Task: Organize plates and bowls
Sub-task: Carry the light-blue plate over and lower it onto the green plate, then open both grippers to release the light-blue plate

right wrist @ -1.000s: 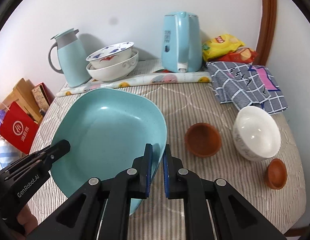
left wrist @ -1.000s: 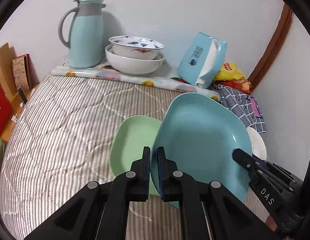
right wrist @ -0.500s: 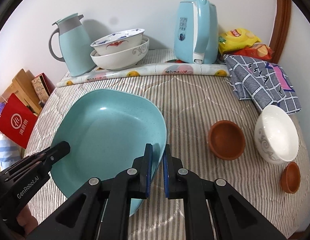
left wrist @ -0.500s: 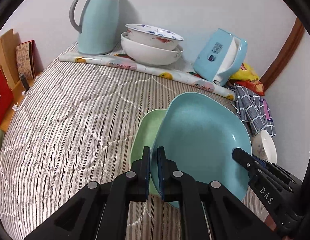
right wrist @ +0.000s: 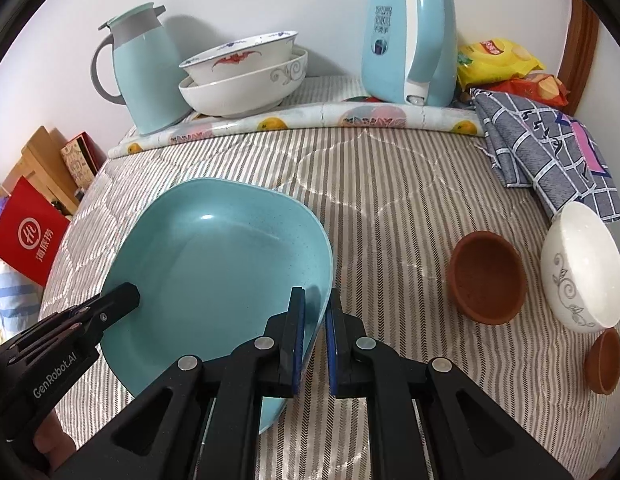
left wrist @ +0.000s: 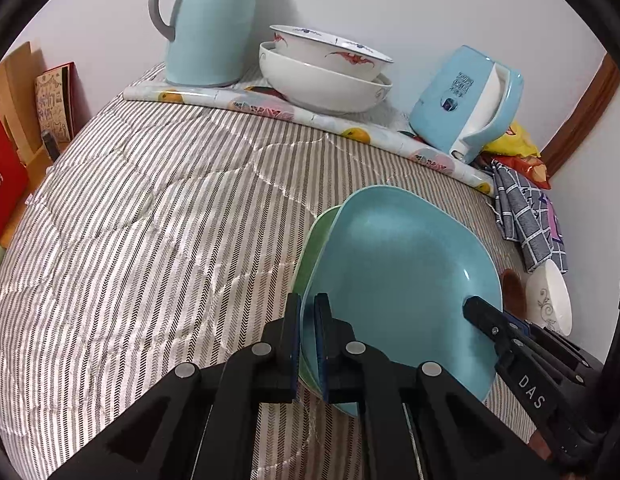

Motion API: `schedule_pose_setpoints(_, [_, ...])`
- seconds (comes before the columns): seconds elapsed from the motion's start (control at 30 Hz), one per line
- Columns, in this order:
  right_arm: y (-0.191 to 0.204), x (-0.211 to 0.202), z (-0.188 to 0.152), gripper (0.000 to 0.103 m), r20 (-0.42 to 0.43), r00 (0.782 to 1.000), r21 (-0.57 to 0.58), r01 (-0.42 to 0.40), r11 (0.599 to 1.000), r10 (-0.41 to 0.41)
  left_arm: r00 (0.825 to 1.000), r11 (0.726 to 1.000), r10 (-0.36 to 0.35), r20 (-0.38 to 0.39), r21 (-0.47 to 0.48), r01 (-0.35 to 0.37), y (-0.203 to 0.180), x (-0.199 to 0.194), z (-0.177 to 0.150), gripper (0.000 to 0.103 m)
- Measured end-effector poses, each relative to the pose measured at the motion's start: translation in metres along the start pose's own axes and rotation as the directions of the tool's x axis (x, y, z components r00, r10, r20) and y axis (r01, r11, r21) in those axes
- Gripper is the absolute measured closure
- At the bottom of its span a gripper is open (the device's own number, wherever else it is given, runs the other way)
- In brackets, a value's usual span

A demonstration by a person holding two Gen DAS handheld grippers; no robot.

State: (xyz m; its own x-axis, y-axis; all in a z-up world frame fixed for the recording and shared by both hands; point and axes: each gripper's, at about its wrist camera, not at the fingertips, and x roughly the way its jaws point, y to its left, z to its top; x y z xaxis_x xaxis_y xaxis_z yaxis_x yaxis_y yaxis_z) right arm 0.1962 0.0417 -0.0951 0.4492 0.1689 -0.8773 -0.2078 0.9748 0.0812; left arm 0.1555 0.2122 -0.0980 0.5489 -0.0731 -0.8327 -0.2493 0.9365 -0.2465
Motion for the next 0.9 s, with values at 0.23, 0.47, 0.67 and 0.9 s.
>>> schedule_pose_setpoints(0.23, [-0.006,0.014,0.001,0.093,-0.025,1.000,0.011,0.002,1.000,-0.002,1.000,1.000,0.006,-0.017,0.008,-0.006,-0.002,0.010,0.000,0.096])
schedule_pose_setpoints(0.47, [-0.002,0.018,0.002,0.087,-0.026,1.000,-0.022,0.006,1.000,-0.007,1.000,1.000,0.005,-0.026,0.013,-0.004,-0.002,0.010,0.001,0.096])
schedule_pose_setpoints(0.67, [0.001,0.019,0.002,0.081,-0.036,0.999,-0.039,-0.012,0.999,0.011,0.999,1.000,0.013,-0.034,0.016,-0.012,-0.004,0.004,0.003,0.094])
schedule_pose_setpoints(0.9, [-0.004,0.009,-0.005,0.060,-0.016,1.000,-0.036,-0.019,0.999,0.018,0.999,0.999,0.038,-0.006,0.038,-0.038,-0.012,-0.009,-0.001,0.060])
